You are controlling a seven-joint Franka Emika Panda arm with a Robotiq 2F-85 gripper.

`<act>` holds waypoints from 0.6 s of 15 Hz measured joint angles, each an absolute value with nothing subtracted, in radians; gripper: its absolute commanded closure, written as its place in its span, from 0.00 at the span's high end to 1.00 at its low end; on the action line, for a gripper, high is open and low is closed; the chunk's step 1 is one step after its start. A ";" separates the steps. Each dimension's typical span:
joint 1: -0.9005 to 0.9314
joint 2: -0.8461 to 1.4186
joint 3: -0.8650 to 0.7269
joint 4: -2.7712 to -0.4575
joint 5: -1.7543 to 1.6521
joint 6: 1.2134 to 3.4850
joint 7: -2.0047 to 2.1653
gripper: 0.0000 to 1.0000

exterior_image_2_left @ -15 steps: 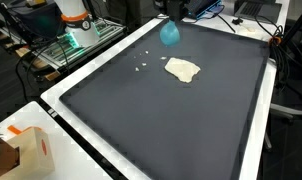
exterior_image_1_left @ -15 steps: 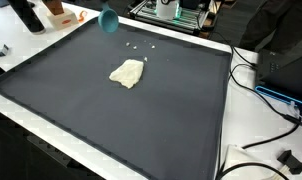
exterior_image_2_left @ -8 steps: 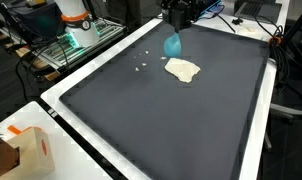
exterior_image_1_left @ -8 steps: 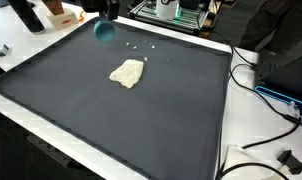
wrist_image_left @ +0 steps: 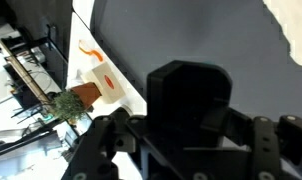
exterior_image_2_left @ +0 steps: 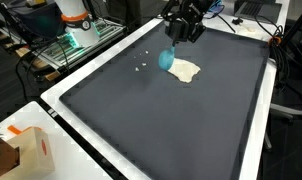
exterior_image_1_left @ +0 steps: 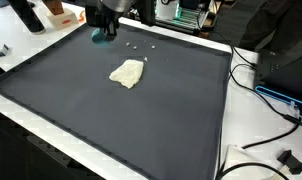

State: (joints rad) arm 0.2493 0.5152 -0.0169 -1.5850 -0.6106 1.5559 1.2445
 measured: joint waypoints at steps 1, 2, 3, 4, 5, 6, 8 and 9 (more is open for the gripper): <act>0.258 0.542 -0.021 -1.558 -0.618 1.509 1.270 0.19; 0.267 0.569 -0.025 -1.531 -0.624 1.458 1.290 0.19; 0.275 0.596 -0.029 -1.502 -0.630 1.404 1.304 0.19; 0.282 0.622 -0.032 -1.473 -0.638 1.349 1.311 0.19; 0.288 0.648 -0.035 -1.444 -0.646 1.293 1.312 0.19; 0.293 0.676 -0.038 -1.415 -0.655 1.235 1.312 0.19; 0.297 0.725 -0.040 -1.365 -0.678 1.147 1.298 0.19; 0.298 0.747 -0.040 -1.345 -0.690 1.123 1.284 0.19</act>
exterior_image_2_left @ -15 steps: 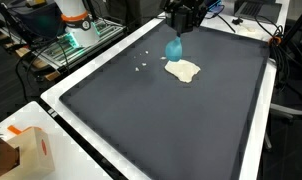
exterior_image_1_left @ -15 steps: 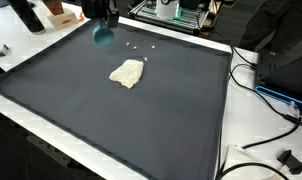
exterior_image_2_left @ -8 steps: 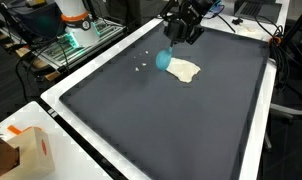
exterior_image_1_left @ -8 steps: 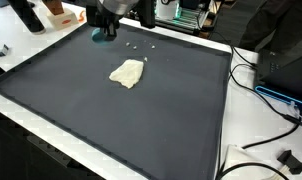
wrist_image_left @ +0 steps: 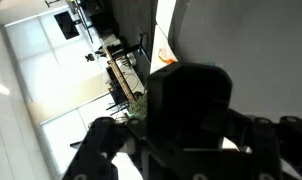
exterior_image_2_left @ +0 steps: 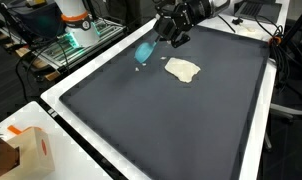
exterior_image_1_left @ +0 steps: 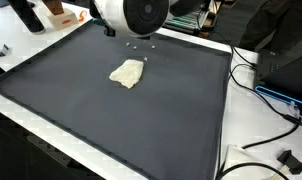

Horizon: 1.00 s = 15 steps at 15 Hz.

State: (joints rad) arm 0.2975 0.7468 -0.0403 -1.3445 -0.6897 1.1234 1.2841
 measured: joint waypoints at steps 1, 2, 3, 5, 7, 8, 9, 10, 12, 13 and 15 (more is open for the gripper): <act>0.297 0.767 -0.040 -1.327 -0.701 1.113 1.264 0.19; 0.297 0.783 -0.040 -1.313 -0.710 1.112 1.242 0.19; 0.297 0.797 -0.040 -1.300 -0.716 1.114 1.218 0.19; 0.295 0.815 -0.039 -1.280 -0.717 1.132 1.170 0.19; 0.293 0.821 -0.037 -1.269 -0.717 1.161 1.125 0.19; 0.293 0.821 -0.036 -1.265 -0.717 1.178 1.101 0.19; 0.293 0.821 -0.034 -1.262 -0.717 1.196 1.078 0.19; 0.293 0.821 -0.032 -1.260 -0.717 1.214 1.054 0.19; 0.293 0.822 -0.028 -1.258 -0.717 1.246 1.013 0.19; 0.293 0.822 -0.026 -1.258 -0.717 1.262 0.992 0.19; 0.293 0.823 -0.022 -1.258 -0.716 1.286 0.955 0.19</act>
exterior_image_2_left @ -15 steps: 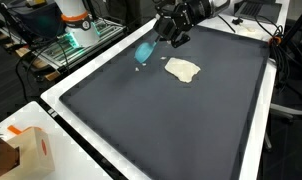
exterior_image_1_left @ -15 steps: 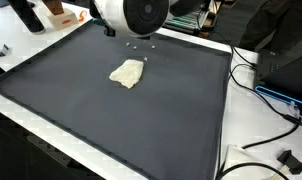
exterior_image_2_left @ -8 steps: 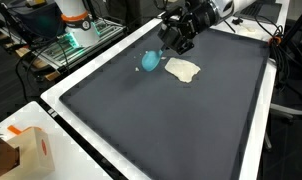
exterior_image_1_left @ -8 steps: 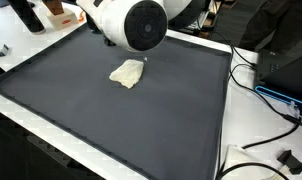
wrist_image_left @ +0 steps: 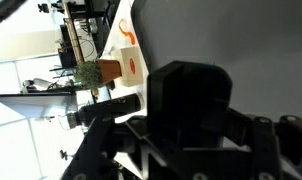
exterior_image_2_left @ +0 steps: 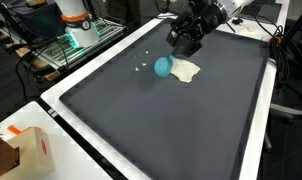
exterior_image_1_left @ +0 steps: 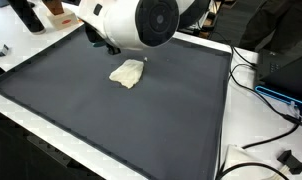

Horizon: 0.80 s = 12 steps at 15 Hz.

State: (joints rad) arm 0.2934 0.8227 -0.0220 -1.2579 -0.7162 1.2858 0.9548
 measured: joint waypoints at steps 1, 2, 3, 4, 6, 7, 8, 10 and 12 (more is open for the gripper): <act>0.294 0.824 -0.020 -1.258 -0.716 1.293 0.938 0.19; 0.294 0.826 -0.019 -1.258 -0.715 1.295 0.919 0.19; 0.295 0.830 -0.019 -1.258 -0.715 1.295 0.900 0.19; 0.295 0.835 -0.018 -1.258 -0.715 1.295 0.884 0.19; 0.298 0.845 -0.018 -1.258 -0.715 1.295 0.858 0.19; 0.299 0.850 -0.018 -1.258 -0.715 1.297 0.847 0.19; 0.301 0.854 -0.017 -1.257 -0.715 1.300 0.837 0.19; 0.304 0.859 -0.014 -1.257 -0.715 1.311 0.822 0.19; 0.307 0.861 -0.011 -1.257 -0.715 1.321 0.809 0.19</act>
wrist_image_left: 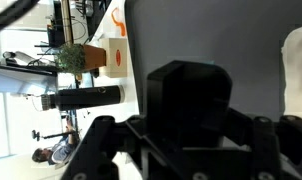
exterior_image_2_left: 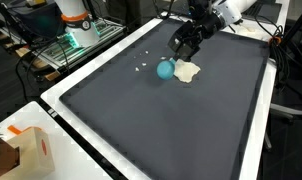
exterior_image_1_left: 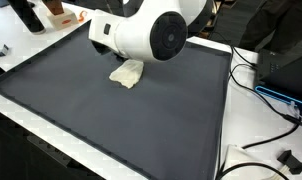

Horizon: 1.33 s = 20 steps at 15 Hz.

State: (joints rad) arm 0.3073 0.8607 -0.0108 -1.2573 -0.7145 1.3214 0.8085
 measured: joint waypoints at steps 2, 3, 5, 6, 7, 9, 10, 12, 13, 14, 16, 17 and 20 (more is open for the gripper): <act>0.312 0.861 -0.009 -1.257 -0.715 1.329 0.798 0.19; 0.315 0.861 -0.008 -1.257 -0.715 1.331 0.794 0.19; 0.323 0.861 -0.008 -1.257 -0.715 1.334 0.784 0.19; 0.326 0.860 -0.008 -1.257 -0.715 1.337 0.780 0.19; 0.330 0.860 -0.008 -1.257 -0.715 1.342 0.776 0.19; 0.337 0.859 -0.007 -1.257 -0.715 1.357 0.763 0.19; 0.341 0.858 -0.007 -1.257 -0.715 1.366 0.758 0.19; 0.347 0.854 -0.007 -1.258 -0.715 1.387 0.749 0.19; 0.350 0.853 -0.007 -1.258 -0.715 1.397 0.745 0.19; 0.353 0.850 -0.007 -1.258 -0.715 1.406 0.743 0.19; 0.357 0.842 -0.006 -1.262 -0.715 1.427 0.739 0.19; 0.359 0.836 -0.006 -1.264 -0.715 1.437 0.738 0.19; 0.359 0.813 -0.006 -1.278 -0.715 1.479 0.726 0.19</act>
State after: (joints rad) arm 0.3592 0.8134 -0.0059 -1.2776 -0.7153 1.4787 0.7259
